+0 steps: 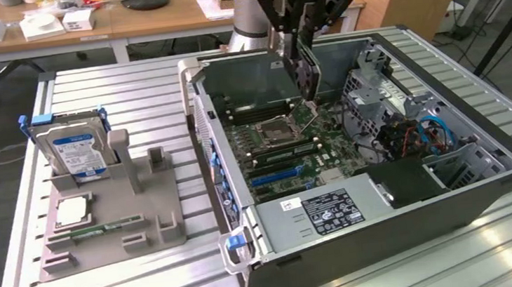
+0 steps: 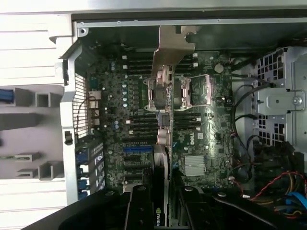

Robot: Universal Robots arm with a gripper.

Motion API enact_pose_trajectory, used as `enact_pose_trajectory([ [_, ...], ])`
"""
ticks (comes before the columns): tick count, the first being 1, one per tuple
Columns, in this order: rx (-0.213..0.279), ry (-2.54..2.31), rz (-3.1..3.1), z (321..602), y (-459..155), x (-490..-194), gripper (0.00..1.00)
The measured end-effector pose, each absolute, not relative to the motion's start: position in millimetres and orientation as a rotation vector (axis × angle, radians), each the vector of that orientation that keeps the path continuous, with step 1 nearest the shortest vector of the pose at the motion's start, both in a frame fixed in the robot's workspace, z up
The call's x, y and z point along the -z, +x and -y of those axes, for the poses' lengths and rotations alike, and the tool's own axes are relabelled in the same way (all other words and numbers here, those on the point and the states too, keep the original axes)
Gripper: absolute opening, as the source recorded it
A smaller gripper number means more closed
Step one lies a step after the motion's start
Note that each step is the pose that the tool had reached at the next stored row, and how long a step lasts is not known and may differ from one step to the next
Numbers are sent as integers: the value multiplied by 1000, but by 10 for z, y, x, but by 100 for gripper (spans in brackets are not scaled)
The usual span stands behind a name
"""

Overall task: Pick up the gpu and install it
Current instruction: 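Pick up the gpu and move the gpu toward the slot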

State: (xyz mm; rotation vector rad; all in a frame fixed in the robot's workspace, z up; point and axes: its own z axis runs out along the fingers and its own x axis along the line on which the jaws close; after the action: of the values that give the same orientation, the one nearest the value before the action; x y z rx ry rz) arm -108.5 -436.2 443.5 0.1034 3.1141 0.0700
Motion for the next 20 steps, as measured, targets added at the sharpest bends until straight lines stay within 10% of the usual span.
enact_pose_trajectory([
  [20, -70, 104, -3114, 4363, -758, -4435, 26],
])
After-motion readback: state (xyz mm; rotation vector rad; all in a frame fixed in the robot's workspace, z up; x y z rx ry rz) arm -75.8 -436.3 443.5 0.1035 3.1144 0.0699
